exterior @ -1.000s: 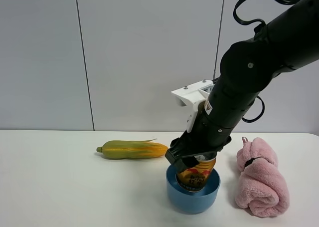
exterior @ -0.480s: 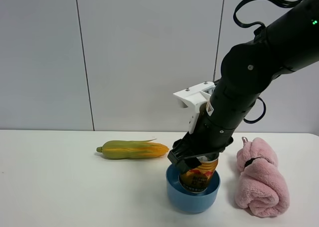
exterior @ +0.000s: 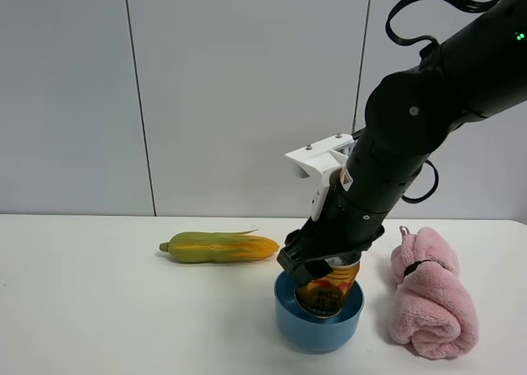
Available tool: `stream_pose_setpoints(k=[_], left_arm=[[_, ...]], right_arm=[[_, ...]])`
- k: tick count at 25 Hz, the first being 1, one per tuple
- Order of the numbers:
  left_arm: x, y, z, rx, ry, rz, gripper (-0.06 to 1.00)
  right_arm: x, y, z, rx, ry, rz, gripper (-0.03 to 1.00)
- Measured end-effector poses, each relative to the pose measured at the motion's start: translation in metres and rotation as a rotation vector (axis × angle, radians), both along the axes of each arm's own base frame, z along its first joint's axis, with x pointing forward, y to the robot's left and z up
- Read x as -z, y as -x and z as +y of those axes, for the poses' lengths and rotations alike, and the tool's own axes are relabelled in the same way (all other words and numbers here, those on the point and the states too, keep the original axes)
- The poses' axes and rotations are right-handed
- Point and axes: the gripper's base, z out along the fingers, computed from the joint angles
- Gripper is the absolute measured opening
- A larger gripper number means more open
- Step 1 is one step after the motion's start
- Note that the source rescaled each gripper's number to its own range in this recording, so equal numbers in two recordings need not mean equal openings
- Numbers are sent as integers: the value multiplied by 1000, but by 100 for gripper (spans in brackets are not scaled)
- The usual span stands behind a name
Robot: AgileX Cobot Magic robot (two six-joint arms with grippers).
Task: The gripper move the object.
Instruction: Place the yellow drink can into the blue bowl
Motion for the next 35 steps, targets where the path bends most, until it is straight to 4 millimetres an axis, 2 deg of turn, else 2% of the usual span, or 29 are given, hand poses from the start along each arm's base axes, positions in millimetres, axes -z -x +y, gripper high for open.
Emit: stream_pose_setpoints(k=[15, 23, 24, 25, 27, 29, 33, 35], left_arm=[[0, 0, 0, 0, 0, 0, 100], [0, 0, 0, 0, -1, 0, 100], [0, 0, 0, 0, -1, 0, 100], [0, 0, 0, 0, -1, 0, 100], [0, 0, 0, 0, -1, 0, 100], [0, 0, 0, 0, -1, 0, 100], [0, 0, 0, 0, -1, 0, 100], [0, 0, 0, 0, 0, 0, 100]], right_arm=[[-1, -3, 2, -8, -29, -31, 0], [14, -4, 3, -36, 14, -2, 1], [14, -4, 3, -41, 17, -3, 4], [14, -4, 3, -44, 18, -4, 11], [14, -5, 3, -46, 15, -7, 38], [14, -4, 3, -40, 10, -3, 53], [12, -4, 3, -34, 5, 1, 63], [3, -3, 2, -26, -13, -15, 65]])
